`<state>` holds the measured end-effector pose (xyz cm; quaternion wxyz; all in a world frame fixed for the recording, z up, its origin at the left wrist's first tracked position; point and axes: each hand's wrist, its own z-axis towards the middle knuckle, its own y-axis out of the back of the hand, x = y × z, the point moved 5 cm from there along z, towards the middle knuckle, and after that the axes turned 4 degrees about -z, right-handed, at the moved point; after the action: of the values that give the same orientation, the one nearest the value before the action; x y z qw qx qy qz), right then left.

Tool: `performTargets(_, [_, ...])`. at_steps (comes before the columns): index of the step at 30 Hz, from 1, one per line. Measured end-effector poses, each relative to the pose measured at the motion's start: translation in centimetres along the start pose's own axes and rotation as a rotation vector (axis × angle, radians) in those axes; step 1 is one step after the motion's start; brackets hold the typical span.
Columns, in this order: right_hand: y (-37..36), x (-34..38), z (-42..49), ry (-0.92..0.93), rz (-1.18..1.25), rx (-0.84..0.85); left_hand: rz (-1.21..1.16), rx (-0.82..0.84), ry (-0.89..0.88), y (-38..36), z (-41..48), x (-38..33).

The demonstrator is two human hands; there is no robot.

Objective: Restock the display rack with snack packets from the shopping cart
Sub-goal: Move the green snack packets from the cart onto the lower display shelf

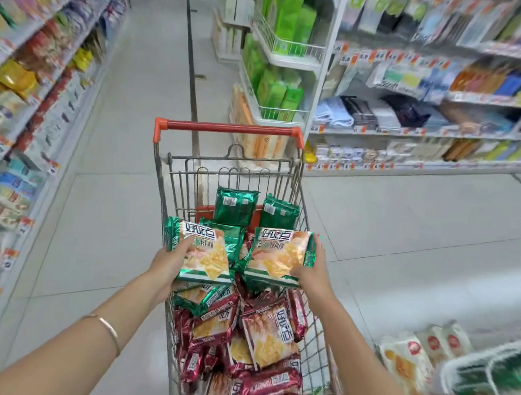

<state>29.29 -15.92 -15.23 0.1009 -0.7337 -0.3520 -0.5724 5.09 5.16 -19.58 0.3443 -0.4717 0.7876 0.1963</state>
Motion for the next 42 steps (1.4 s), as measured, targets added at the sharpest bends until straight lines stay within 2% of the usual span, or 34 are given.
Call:
performTargets(3, [2.3, 1.7, -4.3, -0.090, 0.276, 0.089, 0.017, 0.071, -0.045, -0.9, -1.2, 0.6])
performTargets(5, [2.9, 2.6, -8.2, -0.145, 0.421, 0.202, 0.025, 0.138, -0.081, -2.8, -8.1, -1.1])
performTargets(7, [3.2, 3.2, -12.8, -0.153, 0.441, 0.275, 0.093, 0.217, -0.083, -5.0, -15.3, -2.0])
performTargets(9, [3.8, 3.2, -17.1, -0.158, 0.457, 0.273, 0.132, 0.325, -0.073, -7.0, -20.1, -1.5])
performTargets(13, [6.9, 1.4, -25.1, -0.199, 0.495, 0.160, 0.310, 0.607, -0.010, -12.4, -28.0, 1.7])
performTargets(16, [12.0, -0.9, -30.9, -0.237, 0.432, -0.007, 0.467, 0.735, -0.026, -17.5, -32.6, 4.7])
performTargets(19, [18.2, -3.3, -37.6, -0.262, 0.514, -0.098, 0.563, 0.839, -0.063, -23.5, -36.5, 8.4])
performTargets(23, [27.5, -7.7, -46.1, -0.281, 0.533, -0.277, 0.806, 0.999, -0.134, -34.6, -37.2, 16.7])
performTargets(25, [32.1, -10.4, -50.1, -0.281, 0.571, -0.352, 0.890, 1.099, -0.161, -38.1, -43.9, 19.9])
performTargets(29, [42.1, -17.2, -59.5, -0.262, 0.559, -0.540, 1.130, 1.264, -0.373, -44.0, -58.2, 26.0])
performTargets(33, [50.5, -23.2, -67.7, -0.267, 0.547, -0.637, 1.226, 1.439, -0.344, -49.3, -66.7, 34.0])
performTargets(36, [54.3, -26.7, -71.5, -0.302, 0.432, -0.694, 1.250, 1.465, -0.358, -51.9, -69.3, 38.7])
performTargets(38, [55.4, -28.5, -72.3, -0.328, 0.355, -0.722, 1.400, 1.502, -0.373, -53.2, -69.2, 41.2])
performTargets(40, [55.8, -30.0, -71.7, -0.313, 0.320, -0.734, 1.515, 1.473, -0.394, -54.0, -68.0, 42.6])
performTargets(42, [55.8, -31.3, -70.7, -0.301, 0.254, -0.748, 1.490, 1.433, -0.463, -54.6, -67.2, 43.2])
